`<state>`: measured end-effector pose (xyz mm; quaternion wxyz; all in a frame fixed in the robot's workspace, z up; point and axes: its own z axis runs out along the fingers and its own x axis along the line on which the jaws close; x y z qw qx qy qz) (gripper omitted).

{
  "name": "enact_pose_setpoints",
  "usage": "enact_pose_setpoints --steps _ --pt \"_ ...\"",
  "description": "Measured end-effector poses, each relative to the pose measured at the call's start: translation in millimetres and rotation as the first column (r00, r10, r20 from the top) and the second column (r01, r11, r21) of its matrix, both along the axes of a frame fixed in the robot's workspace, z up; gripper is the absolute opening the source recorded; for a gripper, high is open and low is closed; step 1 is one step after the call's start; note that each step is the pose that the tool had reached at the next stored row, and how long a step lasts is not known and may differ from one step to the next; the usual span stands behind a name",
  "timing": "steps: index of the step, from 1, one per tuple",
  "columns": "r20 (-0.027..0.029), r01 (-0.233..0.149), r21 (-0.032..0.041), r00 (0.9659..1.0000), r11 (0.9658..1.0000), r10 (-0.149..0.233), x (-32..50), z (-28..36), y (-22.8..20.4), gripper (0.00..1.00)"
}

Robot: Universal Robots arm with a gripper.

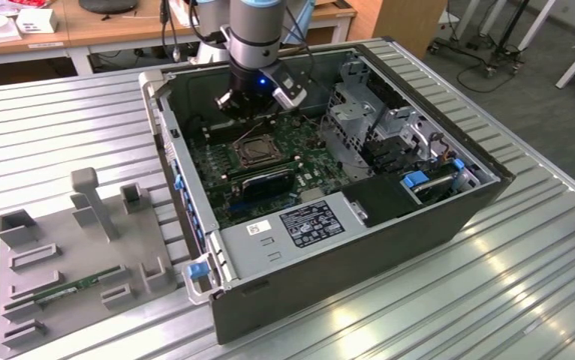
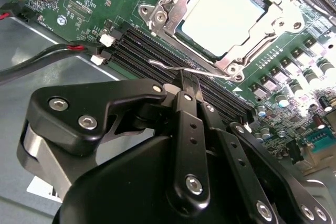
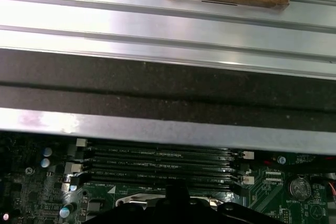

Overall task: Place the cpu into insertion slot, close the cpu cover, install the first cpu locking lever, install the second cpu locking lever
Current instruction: 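Install the first cpu locking lever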

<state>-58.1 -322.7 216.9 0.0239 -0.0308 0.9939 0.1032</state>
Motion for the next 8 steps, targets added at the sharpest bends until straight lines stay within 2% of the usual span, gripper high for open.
enact_pose_setpoints --steps 8 --pt "0.0 0.0 -0.0001 1.0 1.0 0.0 0.9 -3.1 0.0 0.11"
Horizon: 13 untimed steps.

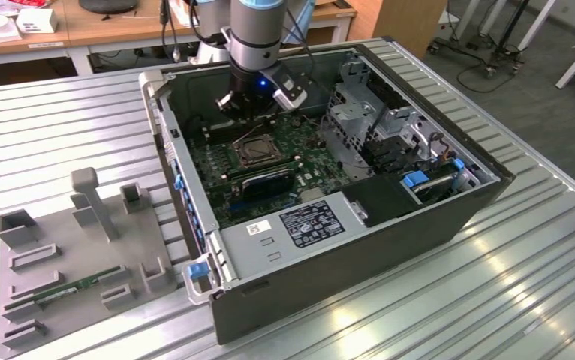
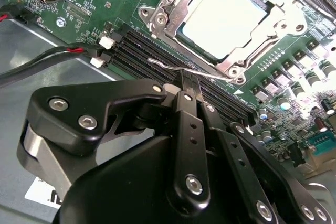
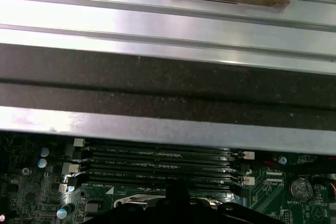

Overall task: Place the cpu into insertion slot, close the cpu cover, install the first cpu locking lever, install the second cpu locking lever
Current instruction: 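Install the first cpu locking lever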

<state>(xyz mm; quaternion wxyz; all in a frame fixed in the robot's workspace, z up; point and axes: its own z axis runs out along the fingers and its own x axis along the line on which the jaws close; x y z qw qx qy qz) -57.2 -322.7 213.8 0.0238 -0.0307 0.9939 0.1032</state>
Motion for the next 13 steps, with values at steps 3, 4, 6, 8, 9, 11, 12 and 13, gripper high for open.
enact_pose_setpoints --steps 3,4,6,8,9,11,12,13 --pt "0.0 0.0 0.0 1.0 1.0 0.0 0.4 -1.3 0.0 0.11" --pt "0.0 0.0 0.0 1.0 1.0 0.0 0.5 -1.6 0.0 0.11" --pt "-0.0001 0.0 -0.0001 1.0 1.0 0.0 1.0 -2.2 0.0 0.11" --pt "-0.0001 0.0 -0.0001 1.0 1.0 0.0 1.4 -2.8 0.0 0.11" --pt "-0.0001 0.0 -0.0001 1.0 1.0 0.0 1.6 -3.1 0.0 0.11" --pt "0.0 0.0 0.0 1.0 1.0 0.0 2.1 -3.6 0.0 0.11" --pt "0.0 0.0 0.0 1.0 1.0 0.0 2.3 -3.9 0.0 0.11" --pt "-0.0001 0.0 -0.0001 1.0 1.0 0.0 2.5 -4.1 0.0 0.11"
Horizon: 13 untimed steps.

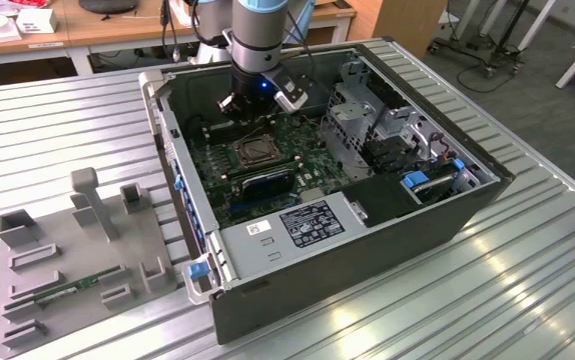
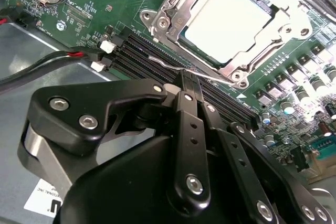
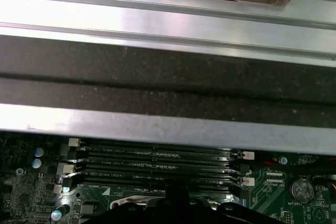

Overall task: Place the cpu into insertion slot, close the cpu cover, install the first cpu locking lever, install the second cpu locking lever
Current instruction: 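Install the first cpu locking lever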

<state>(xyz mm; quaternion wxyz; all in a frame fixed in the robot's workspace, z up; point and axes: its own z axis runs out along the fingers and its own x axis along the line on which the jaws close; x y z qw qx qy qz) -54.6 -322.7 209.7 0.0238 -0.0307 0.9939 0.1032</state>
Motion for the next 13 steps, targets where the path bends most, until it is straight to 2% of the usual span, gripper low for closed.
enact_pose_setpoints --steps 13 --pt "0.0 0.0 0.0 1.0 1.0 0.0 2.4 -2.6 0.0 0.11"
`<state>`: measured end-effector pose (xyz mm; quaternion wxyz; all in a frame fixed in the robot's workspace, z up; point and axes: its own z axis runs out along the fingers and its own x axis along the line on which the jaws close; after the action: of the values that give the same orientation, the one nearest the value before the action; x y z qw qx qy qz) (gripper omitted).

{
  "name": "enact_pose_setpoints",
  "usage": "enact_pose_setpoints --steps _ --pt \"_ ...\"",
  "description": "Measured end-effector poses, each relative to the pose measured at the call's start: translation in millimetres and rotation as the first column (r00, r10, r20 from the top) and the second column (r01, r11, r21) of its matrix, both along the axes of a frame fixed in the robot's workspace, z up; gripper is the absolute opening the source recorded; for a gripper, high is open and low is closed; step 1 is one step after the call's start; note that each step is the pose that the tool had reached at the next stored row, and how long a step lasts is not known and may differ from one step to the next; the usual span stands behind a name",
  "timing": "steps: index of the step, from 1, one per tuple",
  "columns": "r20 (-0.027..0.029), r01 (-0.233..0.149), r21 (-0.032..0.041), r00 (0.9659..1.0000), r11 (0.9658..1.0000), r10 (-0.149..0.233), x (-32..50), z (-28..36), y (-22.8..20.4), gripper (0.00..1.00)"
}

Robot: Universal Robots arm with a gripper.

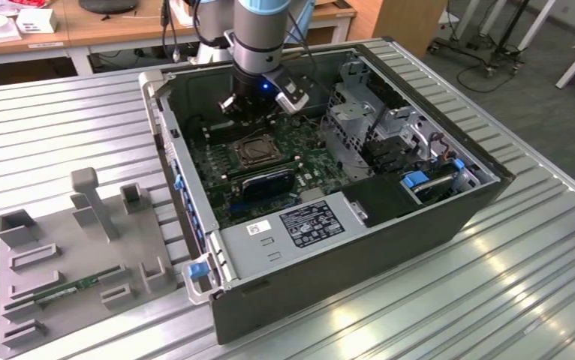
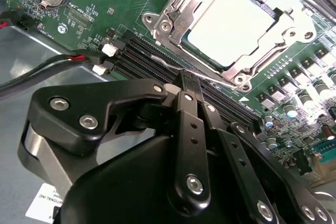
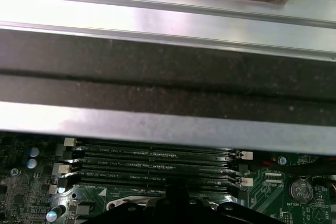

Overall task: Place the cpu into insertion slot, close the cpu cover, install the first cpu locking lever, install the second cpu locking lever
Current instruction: 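Install the first cpu locking lever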

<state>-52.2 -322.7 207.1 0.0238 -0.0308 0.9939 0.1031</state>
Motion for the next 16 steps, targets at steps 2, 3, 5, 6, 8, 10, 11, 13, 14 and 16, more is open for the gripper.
enact_pose_setpoints --steps 2,3,5,6,8,10,11,13,14,16 --pt "0.0 0.0 0.0001 1.0 1.0 0.0 0.5 -0.6 0.0 0.11" --pt "0.0 0.0 0.0001 1.0 1.0 0.0 0.8 -0.8 0.0 0.11" --pt "0.0 0.0 0.0001 1.0 1.0 0.0 1.4 -1.3 0.0 0.11" --pt "0.0 0.0 0.0001 1.0 1.0 0.0 1.8 -1.6 0.0 0.11" --pt "0.0 0.0 0.0001 1.0 1.0 0.0 2.3 -2.1 0.0 0.11" --pt "0.0 0.0 0.0 1.0 1.0 0.0 2.5 -2.5 0.0 0.11" --pt "0.0 0.0 0.0 1.0 1.0 0.0 2.6 -2.7 0.0 0.11" --pt "0.0001 0.0 0.0002 1.0 1.0 0.0 2.7 -3.2 0.0 0.11" --pt "0.0001 0.0 0.0002 1.0 1.0 0.0 2.7 -3.4 0.0 0.11" --pt "0.0 0.0 0.0001 1.0 1.0 0.0 2.7 -3.9 0.0 0.11"
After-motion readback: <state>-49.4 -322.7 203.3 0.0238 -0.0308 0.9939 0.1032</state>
